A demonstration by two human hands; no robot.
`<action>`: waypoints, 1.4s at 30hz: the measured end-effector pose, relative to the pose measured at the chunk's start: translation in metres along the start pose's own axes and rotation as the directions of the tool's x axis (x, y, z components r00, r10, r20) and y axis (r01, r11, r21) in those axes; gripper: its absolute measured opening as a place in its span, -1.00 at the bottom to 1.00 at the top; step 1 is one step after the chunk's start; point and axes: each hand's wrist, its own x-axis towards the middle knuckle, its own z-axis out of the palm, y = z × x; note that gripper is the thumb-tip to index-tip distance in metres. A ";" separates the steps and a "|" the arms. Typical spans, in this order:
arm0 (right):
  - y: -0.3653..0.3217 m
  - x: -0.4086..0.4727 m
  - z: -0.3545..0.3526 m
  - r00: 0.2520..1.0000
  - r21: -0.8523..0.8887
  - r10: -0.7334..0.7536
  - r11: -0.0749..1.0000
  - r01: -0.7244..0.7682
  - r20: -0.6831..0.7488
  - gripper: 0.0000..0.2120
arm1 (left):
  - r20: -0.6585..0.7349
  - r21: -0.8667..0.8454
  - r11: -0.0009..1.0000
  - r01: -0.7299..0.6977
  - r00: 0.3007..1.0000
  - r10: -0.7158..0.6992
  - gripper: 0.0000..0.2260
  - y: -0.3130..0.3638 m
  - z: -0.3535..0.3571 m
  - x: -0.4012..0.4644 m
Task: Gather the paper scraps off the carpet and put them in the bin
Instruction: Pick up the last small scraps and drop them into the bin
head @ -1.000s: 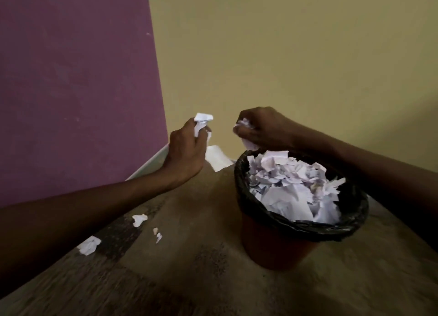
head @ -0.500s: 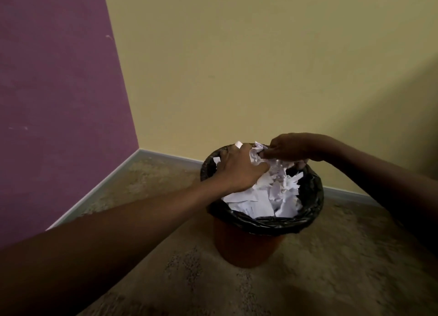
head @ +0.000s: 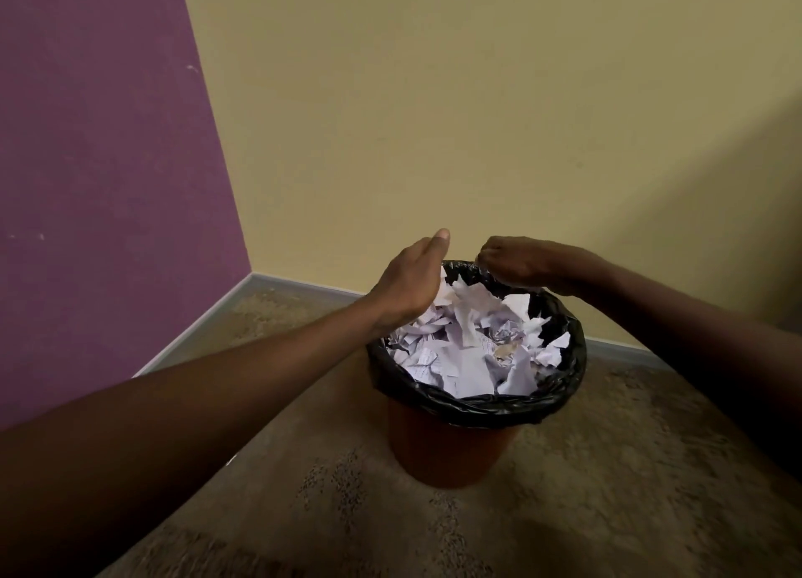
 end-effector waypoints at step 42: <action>-0.212 0.112 0.369 0.636 -0.099 -0.663 0.658 0.747 0.396 -0.59 | -0.282 0.550 0.693 0.465 0.885 -0.370 -0.52 -0.393 -0.243 -0.208</action>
